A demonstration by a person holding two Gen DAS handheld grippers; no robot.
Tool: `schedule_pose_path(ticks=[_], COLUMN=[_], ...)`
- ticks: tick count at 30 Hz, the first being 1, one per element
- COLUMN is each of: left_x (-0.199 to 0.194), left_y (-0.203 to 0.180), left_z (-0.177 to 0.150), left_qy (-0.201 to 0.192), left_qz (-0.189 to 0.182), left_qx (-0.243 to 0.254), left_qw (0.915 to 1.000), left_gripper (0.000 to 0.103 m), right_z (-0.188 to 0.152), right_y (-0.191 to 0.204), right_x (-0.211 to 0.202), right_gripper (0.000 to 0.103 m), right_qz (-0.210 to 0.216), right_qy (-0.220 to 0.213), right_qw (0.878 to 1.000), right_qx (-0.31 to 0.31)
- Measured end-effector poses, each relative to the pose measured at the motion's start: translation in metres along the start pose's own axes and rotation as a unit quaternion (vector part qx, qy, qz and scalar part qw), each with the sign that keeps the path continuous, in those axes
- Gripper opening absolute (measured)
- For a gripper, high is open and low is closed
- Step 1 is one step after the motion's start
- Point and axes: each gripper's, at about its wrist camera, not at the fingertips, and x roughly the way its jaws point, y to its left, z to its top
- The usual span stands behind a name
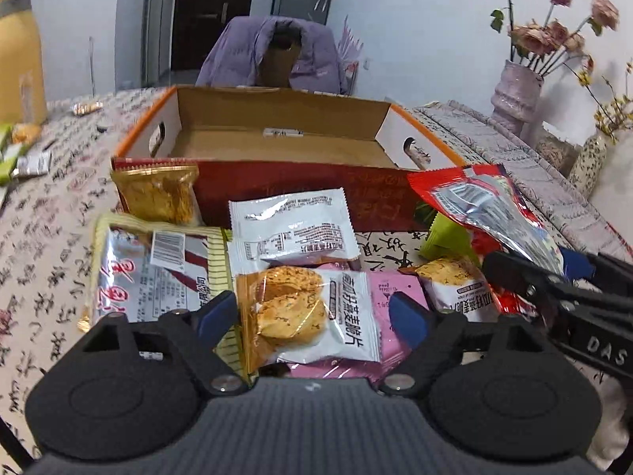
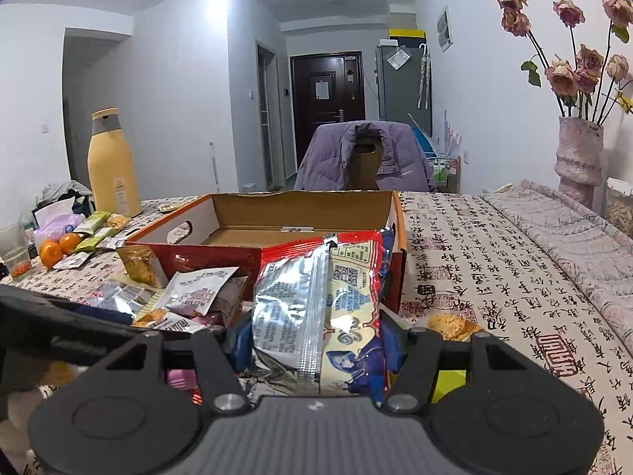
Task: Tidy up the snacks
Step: 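Grasp the silver-and-blue chip bag with the right gripper while left grasps a cookie packet, then carry both packets over the box and open both grippers to drop them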
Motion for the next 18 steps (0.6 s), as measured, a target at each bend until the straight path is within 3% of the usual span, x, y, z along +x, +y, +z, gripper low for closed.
schedule_pose_path(ticks=[10, 18], left_x=[-0.006, -0.026], left_y=[0.001, -0.005], left_z=[0.000, -0.003], left_qy=[-0.003, -0.028], left_qz=[-0.014, -0.010], left_qx=[-0.014, -0.001], left_qw=[0.9998, 0.9996], left_gripper=[0.059, 0.057], right_z=[-0.001, -0.001], right_y=[-0.001, 0.002], right_x=[-0.003, -0.017], right_gripper=[0.060, 0.060], right_qz=[0.003, 0.000], right_qy=[-0.001, -0.013], right_qw=[1.000, 1.000], right_qx=[0.006, 0.004])
